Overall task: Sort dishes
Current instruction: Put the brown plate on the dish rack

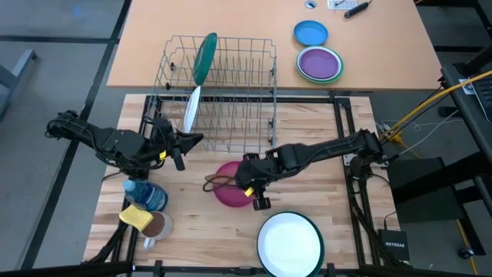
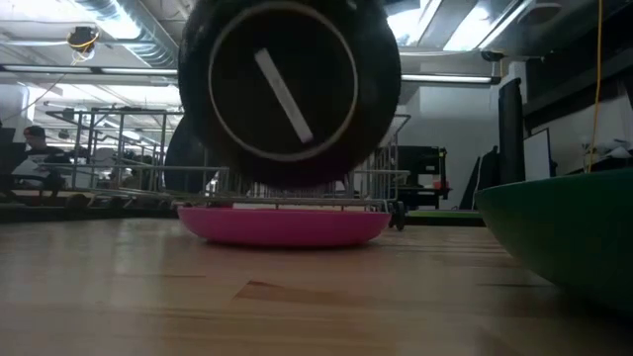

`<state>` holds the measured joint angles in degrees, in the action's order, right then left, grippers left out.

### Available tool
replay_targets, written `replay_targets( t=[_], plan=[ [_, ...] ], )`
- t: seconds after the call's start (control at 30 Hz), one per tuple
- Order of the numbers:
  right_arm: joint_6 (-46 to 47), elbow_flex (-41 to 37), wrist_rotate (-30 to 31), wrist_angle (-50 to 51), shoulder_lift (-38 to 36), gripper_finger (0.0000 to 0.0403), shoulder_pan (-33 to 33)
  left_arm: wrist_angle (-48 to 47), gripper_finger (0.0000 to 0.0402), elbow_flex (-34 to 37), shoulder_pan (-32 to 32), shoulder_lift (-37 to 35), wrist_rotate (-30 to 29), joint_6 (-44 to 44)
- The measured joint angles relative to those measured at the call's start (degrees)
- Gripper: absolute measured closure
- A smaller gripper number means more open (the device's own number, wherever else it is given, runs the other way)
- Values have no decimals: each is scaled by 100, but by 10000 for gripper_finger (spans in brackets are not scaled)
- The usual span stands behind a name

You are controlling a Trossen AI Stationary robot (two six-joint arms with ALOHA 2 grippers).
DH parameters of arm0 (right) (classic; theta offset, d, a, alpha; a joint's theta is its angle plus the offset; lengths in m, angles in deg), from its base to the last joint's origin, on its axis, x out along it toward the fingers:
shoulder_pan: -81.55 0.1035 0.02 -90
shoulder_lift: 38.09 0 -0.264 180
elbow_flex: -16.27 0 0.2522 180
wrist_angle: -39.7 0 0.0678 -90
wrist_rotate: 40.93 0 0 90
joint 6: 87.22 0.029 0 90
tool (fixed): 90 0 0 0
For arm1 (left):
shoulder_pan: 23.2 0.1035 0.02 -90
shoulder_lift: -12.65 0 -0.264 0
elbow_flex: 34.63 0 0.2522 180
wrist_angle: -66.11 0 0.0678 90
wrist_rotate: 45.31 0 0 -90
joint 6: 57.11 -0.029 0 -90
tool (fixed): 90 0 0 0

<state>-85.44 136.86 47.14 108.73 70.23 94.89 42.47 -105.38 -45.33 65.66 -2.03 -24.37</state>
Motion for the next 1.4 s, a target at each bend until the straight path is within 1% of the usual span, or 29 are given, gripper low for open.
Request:
replay_targets(
  t=[0.2, 0.37, 0.47, 0.57, 0.73, 0.83, 1.03, 1.23, 1.4],
  plan=[
    [438, 837, -250, 296, 0, 387, -245, -1, 401, 0, 2, 0, -2, -223],
    [1009, 1350, -499, 353, 0, 387, -600, 28, 401, 0, 2, -8, -2, -482],
    [1383, 1526, -728, 308, -4, 387, -864, 133, 401, 0, 2, -28, -33, -794],
    [1694, 1597, -999, 247, -4, 387, -1126, 445, 401, 0, 0, -28, -47, -1331],
    [2322, 1625, -1664, -215, -4, 387, -1556, 885, 401, 0, -2, -85, -46, -2109],
    [2723, 1626, -2093, -412, -4, 387, -1781, 953, 401, 0, -30, -166, -48, -2222],
    [3465, 1626, -2644, -993, -4, 387, -2213, 938, 401, 0, -200, -288, -50, -2276],
    [4404, 1626, -2822, -2063, -4, 387, -2596, 932, 401, 0, -388, -302, -48, -2381],
    [5249, 1626, -2725, -2928, 51, 387, -2898, 932, 401, 0, -424, -302, -49, -2379]
  ],
)
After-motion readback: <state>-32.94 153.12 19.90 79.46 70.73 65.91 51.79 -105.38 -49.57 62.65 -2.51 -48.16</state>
